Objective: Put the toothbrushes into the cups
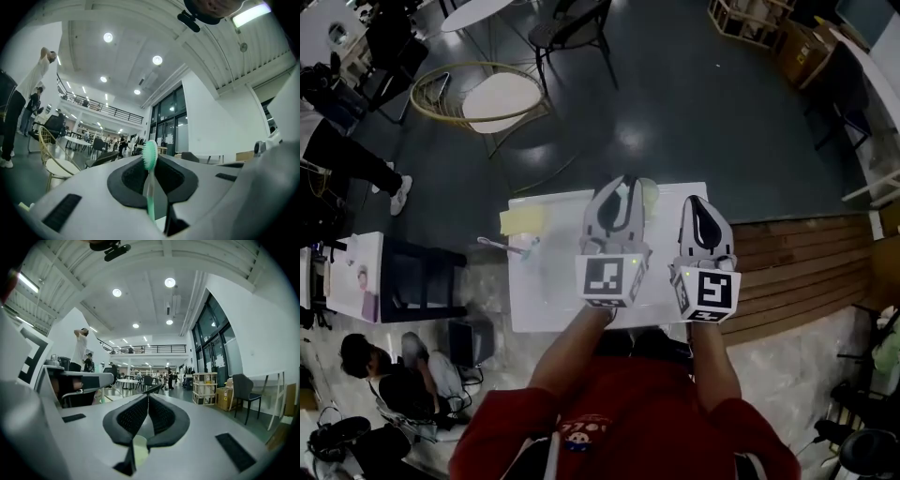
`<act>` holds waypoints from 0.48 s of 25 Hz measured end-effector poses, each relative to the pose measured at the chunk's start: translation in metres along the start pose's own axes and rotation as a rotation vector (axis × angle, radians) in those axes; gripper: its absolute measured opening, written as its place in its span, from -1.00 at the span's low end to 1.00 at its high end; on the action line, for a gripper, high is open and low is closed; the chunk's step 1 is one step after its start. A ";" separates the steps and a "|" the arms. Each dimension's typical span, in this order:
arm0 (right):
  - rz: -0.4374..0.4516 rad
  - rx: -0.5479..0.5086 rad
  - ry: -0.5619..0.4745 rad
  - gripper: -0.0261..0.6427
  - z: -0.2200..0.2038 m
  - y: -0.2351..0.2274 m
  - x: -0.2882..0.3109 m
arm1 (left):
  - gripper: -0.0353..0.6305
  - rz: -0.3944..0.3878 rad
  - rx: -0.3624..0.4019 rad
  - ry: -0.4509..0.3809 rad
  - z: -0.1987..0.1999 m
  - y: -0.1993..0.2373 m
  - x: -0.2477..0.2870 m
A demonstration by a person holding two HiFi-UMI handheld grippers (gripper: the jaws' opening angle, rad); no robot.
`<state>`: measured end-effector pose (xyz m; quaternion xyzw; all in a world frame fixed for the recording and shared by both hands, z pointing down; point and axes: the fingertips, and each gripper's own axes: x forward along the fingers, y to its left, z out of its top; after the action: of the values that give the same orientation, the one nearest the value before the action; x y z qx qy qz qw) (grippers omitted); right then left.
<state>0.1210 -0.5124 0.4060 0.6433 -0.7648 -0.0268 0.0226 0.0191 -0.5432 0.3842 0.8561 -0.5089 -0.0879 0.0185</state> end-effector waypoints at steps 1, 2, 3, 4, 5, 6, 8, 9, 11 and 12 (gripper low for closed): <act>0.001 0.005 0.004 -0.83 -0.003 -0.003 0.003 | -0.71 0.003 0.000 0.007 -0.004 0.000 0.004; 0.005 0.010 0.008 -0.83 -0.006 -0.007 0.006 | -0.71 0.006 0.001 0.012 -0.006 -0.001 0.007; 0.011 0.014 0.013 -0.83 -0.009 -0.010 0.009 | -0.71 0.010 0.003 0.016 -0.009 -0.003 0.011; 0.019 0.017 0.016 -0.83 -0.012 -0.013 0.012 | -0.71 0.017 0.005 0.019 -0.011 -0.005 0.014; 0.030 0.021 0.020 -0.83 -0.014 -0.016 0.015 | -0.71 0.027 0.006 0.023 -0.013 -0.005 0.018; 0.041 0.025 0.024 -0.83 -0.017 -0.019 0.018 | -0.71 0.040 0.006 0.028 -0.016 -0.006 0.022; 0.065 0.036 0.034 -0.83 -0.022 -0.024 0.025 | -0.71 0.066 0.007 0.041 -0.022 -0.006 0.029; 0.075 0.040 0.039 -0.83 -0.025 -0.026 0.029 | -0.71 0.077 0.008 0.047 -0.025 -0.006 0.033; 0.090 0.047 0.048 -0.83 -0.029 -0.032 0.036 | -0.71 0.091 0.012 0.061 -0.031 -0.008 0.041; 0.095 0.051 0.054 -0.83 -0.032 -0.035 0.039 | -0.71 0.096 0.014 0.068 -0.035 -0.009 0.045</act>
<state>0.1512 -0.5571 0.4356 0.6071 -0.7941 0.0110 0.0279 0.0541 -0.5800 0.4113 0.8334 -0.5489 -0.0543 0.0341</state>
